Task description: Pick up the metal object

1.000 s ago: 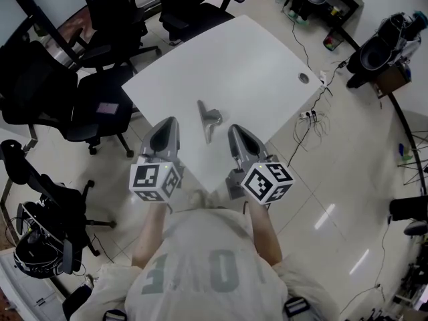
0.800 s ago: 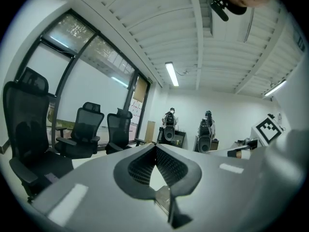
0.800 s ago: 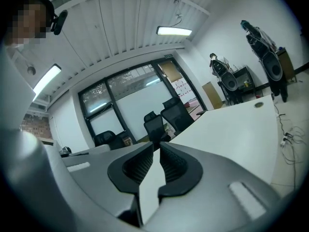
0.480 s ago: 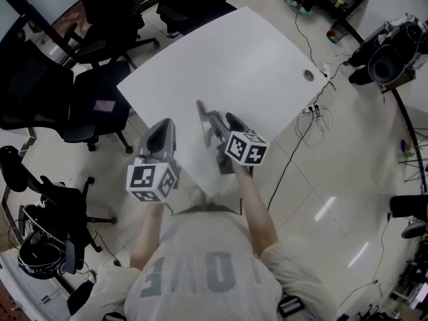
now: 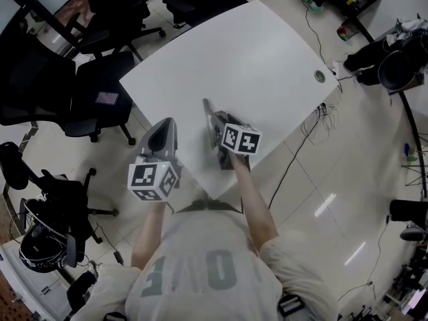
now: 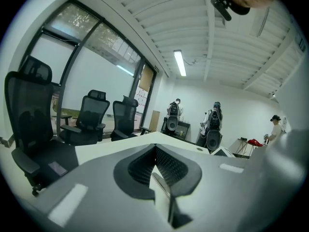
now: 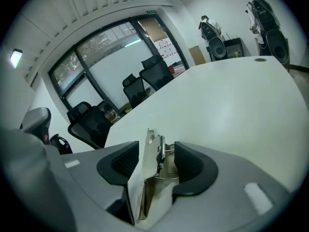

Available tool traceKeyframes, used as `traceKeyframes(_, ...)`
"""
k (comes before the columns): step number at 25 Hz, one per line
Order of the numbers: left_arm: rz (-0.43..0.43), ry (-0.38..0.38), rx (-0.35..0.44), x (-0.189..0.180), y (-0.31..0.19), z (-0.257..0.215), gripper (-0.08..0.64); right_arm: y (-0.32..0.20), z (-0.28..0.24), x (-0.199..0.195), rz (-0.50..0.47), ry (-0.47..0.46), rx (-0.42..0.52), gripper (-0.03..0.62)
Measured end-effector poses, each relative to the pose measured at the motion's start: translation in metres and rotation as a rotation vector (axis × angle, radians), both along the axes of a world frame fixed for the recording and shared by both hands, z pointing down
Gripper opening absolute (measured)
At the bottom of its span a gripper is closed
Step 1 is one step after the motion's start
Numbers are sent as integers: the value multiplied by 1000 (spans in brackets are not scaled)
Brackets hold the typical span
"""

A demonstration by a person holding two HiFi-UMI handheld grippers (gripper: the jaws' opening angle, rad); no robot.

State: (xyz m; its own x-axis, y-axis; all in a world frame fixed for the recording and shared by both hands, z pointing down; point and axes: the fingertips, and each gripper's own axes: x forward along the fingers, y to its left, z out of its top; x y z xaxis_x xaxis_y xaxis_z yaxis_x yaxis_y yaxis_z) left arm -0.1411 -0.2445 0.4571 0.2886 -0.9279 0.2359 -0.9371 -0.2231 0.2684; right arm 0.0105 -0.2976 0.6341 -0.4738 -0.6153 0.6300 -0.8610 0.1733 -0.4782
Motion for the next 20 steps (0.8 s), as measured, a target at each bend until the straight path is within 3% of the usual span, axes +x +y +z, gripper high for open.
traceKeyframes(6, -6, -3, 0, -1, 1, 1, 2, 0, 1, -2, -30, 59, 8, 107)
traceKeyframes(13, -27, -11, 6, -7, 6, 0, 1, 6, -3, 5, -4, 61, 40, 89)
traceKeyframes(20, -37, -2, 37, -10, 9, -9, 2, 9, -59, 20, 34, 63, 182, 74)
